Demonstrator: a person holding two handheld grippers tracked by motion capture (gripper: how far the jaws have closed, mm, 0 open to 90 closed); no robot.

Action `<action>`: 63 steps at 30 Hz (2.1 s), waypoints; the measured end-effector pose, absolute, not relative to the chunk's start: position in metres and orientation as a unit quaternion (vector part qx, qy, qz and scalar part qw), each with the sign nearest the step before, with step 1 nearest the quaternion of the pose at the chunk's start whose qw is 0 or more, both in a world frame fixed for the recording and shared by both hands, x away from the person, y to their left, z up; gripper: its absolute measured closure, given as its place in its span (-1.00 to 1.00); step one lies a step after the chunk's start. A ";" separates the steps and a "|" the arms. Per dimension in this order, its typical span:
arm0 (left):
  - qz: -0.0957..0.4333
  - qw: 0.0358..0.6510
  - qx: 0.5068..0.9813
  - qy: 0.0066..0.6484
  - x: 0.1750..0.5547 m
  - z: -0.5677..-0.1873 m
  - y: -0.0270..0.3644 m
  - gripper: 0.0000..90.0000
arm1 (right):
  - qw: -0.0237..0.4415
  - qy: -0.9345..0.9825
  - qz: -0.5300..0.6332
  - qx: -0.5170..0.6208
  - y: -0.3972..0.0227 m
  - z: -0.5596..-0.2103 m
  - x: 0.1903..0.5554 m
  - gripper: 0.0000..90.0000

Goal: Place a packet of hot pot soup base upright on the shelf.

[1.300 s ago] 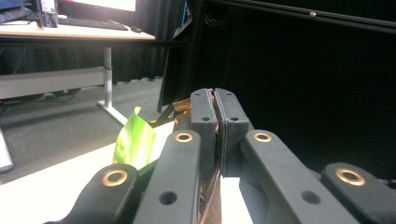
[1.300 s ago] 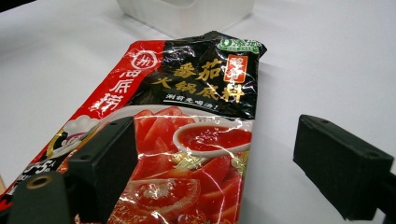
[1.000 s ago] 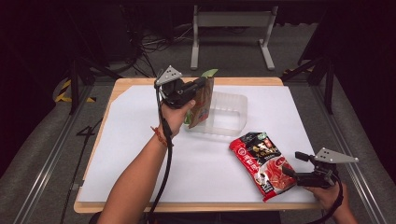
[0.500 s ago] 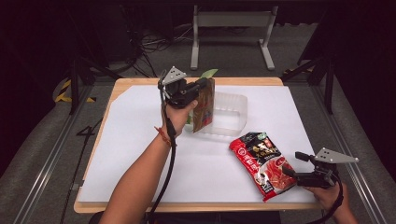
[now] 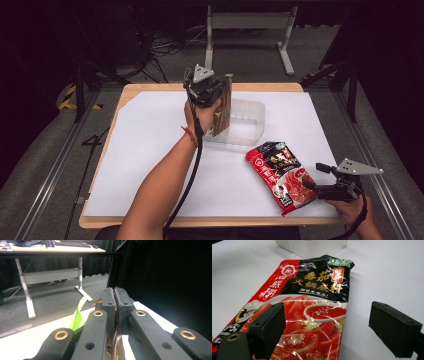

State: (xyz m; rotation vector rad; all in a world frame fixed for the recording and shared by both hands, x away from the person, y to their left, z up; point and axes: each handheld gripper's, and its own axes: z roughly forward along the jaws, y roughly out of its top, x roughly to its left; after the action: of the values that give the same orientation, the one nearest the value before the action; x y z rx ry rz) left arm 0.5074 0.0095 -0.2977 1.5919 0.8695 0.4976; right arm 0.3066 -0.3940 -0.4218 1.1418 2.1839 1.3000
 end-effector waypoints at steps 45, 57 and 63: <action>0.170 0.595 0.709 0.338 0.513 -0.349 -0.002 0.94 | 0.175 0.777 0.453 0.400 -0.392 -0.424 0.308 -0.67; 0.203 0.626 0.678 0.328 0.521 -0.337 -0.007 0.94 | 0.175 0.777 0.455 0.399 -0.393 -0.423 0.308 -0.67; 0.197 0.613 0.701 0.307 0.505 -0.353 -0.003 0.93 | 0.178 0.777 0.456 0.397 -0.393 -0.422 0.307 -0.67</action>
State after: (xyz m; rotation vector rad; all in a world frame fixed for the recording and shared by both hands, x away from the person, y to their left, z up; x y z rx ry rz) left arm 0.5055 -0.0028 -0.3526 1.6160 0.7078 0.4552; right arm 0.3066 -0.3935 -0.4223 1.1224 2.1975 1.2902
